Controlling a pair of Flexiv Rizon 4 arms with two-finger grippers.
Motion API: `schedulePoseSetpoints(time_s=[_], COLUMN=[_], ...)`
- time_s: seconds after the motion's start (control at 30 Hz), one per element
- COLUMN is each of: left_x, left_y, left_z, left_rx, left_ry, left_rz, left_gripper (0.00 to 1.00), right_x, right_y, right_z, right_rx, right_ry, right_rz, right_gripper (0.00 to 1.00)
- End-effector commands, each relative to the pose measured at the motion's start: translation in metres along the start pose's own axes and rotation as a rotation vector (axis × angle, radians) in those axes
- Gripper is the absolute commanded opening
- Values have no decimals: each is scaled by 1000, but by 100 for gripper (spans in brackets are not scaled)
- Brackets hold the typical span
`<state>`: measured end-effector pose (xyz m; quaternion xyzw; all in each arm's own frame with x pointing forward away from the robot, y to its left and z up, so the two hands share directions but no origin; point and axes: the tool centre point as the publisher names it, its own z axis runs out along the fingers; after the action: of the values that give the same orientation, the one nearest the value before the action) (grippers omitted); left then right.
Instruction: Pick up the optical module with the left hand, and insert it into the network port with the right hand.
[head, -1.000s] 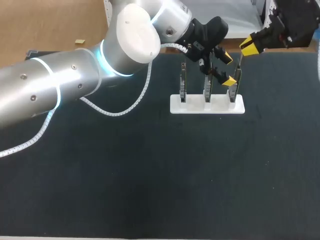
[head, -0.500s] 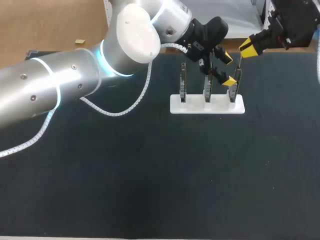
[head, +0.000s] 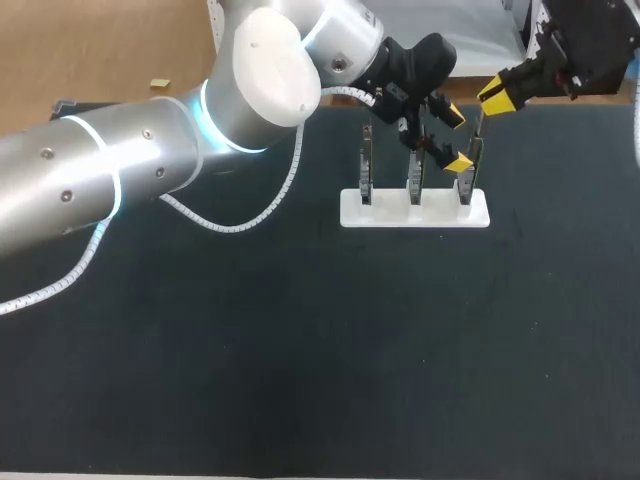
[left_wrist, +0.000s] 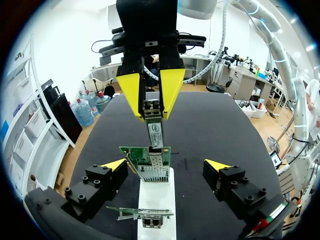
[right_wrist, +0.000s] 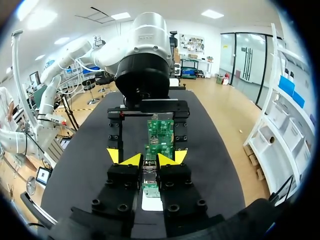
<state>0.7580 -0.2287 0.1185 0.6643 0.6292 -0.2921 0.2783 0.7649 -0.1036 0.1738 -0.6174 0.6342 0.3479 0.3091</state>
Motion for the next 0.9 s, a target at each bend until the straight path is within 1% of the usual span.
schedulePoseSetpoints(time_s=[0.03,0.73,0.9], left_x=[-1,-1,-1], left_y=[2,2,2], left_z=[0,0,0], left_rx=[4,4,4], left_ry=[6,6,6], left_rz=[-1,-1,-1], left_gripper=[100,100,100], right_x=[-1,3,-1], right_y=[1,0,0], right_z=[0,4,2], right_rx=[4,-3,2], right_ry=[-5,1,-7], right_rz=[-5,5,-1], right_gripper=[0,0,0])
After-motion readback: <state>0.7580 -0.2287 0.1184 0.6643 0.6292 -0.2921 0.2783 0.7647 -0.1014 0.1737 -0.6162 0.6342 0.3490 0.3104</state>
